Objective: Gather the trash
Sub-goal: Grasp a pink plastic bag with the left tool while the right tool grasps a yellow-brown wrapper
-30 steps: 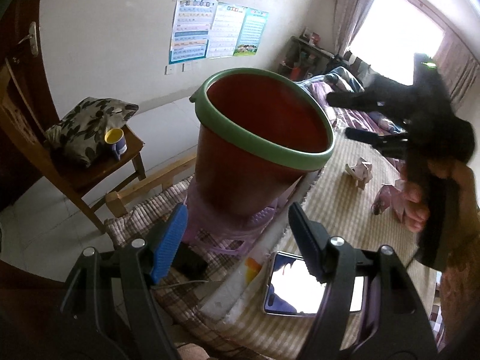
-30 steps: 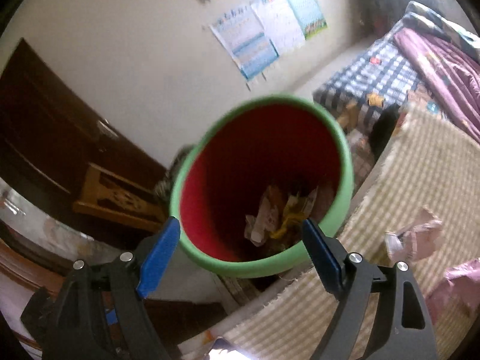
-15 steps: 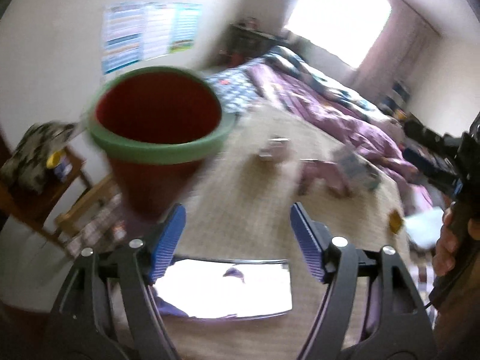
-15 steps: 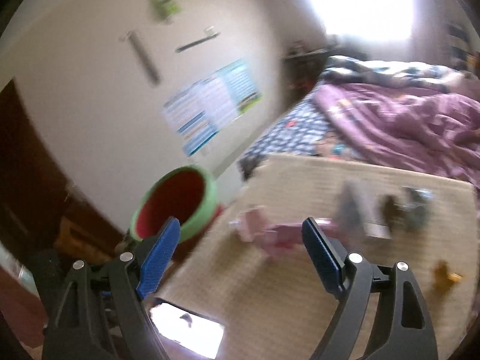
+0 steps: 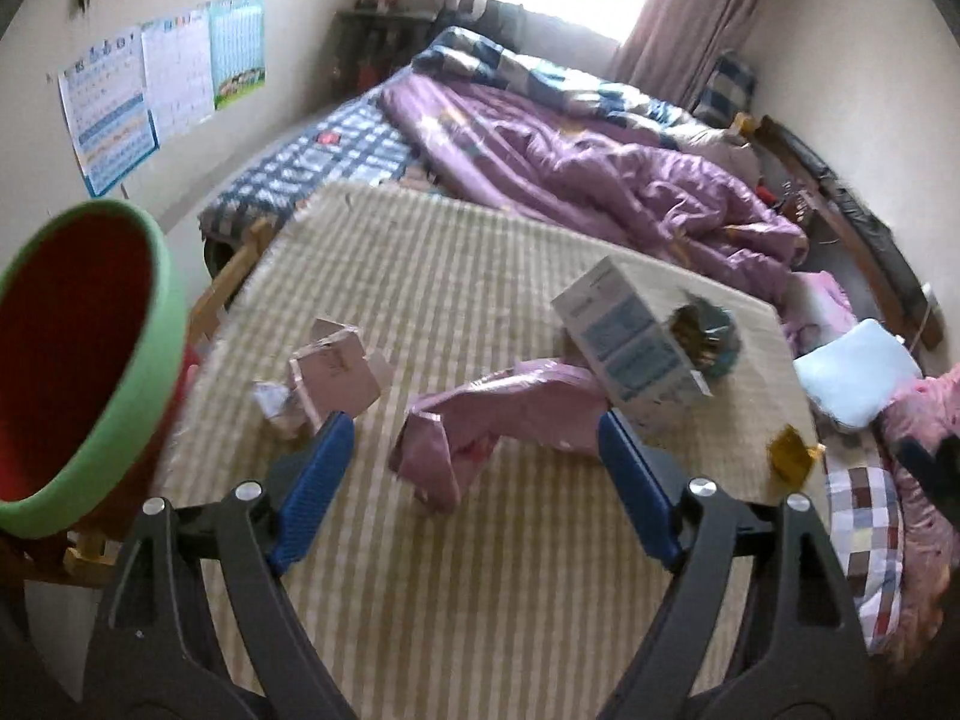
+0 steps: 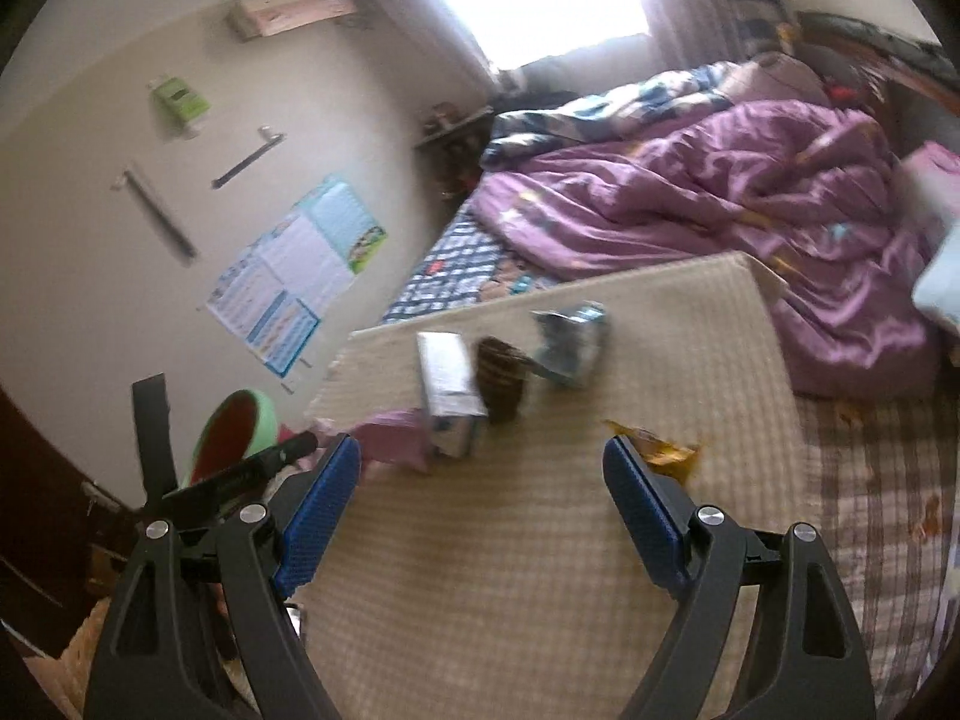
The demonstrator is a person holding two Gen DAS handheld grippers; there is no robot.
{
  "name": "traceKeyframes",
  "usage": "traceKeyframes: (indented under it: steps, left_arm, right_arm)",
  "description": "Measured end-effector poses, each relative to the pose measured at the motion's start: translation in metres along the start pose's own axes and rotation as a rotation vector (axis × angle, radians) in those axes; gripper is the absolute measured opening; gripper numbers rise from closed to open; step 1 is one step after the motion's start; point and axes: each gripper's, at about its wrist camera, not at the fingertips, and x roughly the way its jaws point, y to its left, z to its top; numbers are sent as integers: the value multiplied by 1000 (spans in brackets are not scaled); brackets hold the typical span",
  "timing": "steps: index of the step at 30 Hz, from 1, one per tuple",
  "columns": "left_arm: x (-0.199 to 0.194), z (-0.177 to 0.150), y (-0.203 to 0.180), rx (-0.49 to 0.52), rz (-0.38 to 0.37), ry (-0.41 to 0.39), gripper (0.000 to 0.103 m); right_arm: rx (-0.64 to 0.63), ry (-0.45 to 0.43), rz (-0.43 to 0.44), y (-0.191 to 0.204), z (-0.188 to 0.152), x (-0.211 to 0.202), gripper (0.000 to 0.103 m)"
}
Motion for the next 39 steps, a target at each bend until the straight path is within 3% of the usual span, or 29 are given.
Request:
traceKeyframes:
  steps: [8, 13, 14, 17, 21, 31, 33, 36, 38, 39]
  left_arm:
    - [50, -4, -3, 37, 24, 125, 78]
    - [62, -12, -3, 37, 38, 157, 49]
    - [61, -12, -1, 29, 35, 160, 35]
    - [55, -14, 3, -4, 19, 160, 27]
    - [31, -22, 4, -32, 28, 124, 25]
    - [-37, -62, 0, -181, -39, 45, 25]
    - [-42, -68, -4, -192, -41, 37, 25]
    - [-49, -80, -5, -230, -32, 25, 25]
    - [-49, -84, -3, -236, -34, 36, 25]
    - [-49, -84, -2, -233, -31, 39, 25]
  right_arm:
    - [63, 27, -72, -46, -9, -5, 81]
    - [71, 52, -78, -56, -11, 8, 81]
    - [70, 56, -83, -58, -10, 11, 81]
    - [62, 70, -105, -63, -10, 23, 81]
    - [34, 95, -143, -69, -10, 41, 81]
    - [72, 145, -163, -84, -16, 71, 80]
    - [70, 142, -165, -83, -16, 72, 77]
    - [57, 152, -164, -80, -16, 76, 61]
    - [49, 166, -172, -78, -17, 79, 40]
    - [49, 171, -176, -77, -17, 80, 35]
